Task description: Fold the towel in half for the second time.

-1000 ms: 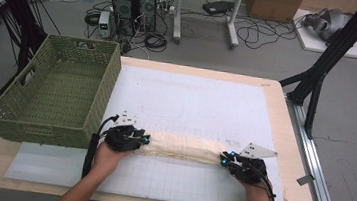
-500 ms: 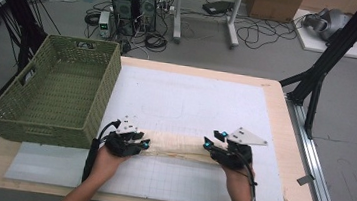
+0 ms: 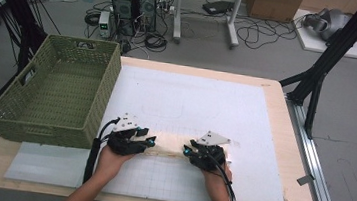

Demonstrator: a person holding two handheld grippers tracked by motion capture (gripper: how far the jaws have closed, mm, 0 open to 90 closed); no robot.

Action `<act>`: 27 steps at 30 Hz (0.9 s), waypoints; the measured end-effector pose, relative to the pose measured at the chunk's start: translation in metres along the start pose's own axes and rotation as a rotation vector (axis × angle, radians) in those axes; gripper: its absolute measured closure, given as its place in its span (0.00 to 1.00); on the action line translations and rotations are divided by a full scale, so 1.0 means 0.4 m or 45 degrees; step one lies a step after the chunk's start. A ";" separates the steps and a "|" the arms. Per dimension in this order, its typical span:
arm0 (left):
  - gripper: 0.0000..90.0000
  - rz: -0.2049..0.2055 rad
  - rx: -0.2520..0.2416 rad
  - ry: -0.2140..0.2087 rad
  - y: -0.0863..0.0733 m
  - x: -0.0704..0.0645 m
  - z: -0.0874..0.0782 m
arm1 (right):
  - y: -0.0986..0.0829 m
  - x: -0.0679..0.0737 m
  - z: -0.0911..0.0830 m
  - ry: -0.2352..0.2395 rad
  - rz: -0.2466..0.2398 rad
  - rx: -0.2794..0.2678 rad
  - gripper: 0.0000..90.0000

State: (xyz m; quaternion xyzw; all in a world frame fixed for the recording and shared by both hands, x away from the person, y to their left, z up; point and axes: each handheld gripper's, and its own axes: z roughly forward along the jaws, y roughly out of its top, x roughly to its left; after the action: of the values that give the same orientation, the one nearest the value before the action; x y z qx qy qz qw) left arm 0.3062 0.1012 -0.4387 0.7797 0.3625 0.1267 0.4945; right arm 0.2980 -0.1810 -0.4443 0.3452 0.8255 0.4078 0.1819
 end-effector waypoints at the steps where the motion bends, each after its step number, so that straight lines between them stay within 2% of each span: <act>1: 0.62 0.013 0.022 -0.010 -0.002 -0.004 0.007 | -0.004 0.000 0.000 -0.002 0.002 0.004 0.73; 3: 0.64 0.037 0.065 -0.007 -0.006 -0.013 0.018 | -0.010 -0.001 -0.002 -0.006 0.007 0.008 0.73; 7: 0.69 0.118 0.152 0.054 -0.012 -0.020 0.026 | -0.022 -0.009 -0.015 -0.013 0.015 0.013 0.72; 9: 0.70 0.131 0.156 0.060 -0.017 -0.019 0.025 | -0.030 -0.020 -0.026 -0.024 0.032 0.010 0.72; 14: 0.70 0.122 0.151 0.073 -0.020 -0.014 0.020 | -0.050 -0.046 -0.064 -0.034 0.066 -0.006 0.73; 19: 0.70 0.121 0.149 0.077 -0.022 -0.010 0.017 | -0.053 -0.045 -0.089 -0.022 0.044 -0.019 0.73; 22: 0.70 0.125 0.150 0.076 -0.022 -0.009 0.016 | -0.053 -0.048 -0.099 0.001 0.050 -0.065 0.73; 26: 0.70 0.123 0.148 0.075 -0.023 -0.010 0.017 | -0.050 -0.054 -0.114 0.035 0.089 -0.137 0.72; 27: 0.70 0.125 0.149 0.076 -0.022 -0.009 0.017 | -0.049 -0.056 -0.117 0.060 0.102 -0.159 0.70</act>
State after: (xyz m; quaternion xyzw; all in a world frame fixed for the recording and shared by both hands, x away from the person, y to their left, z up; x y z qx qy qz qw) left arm 0.3036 0.0962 -0.4492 0.8199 0.3453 0.1526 0.4304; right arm 0.2781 -0.2313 -0.4315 0.3563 0.7880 0.4735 0.1670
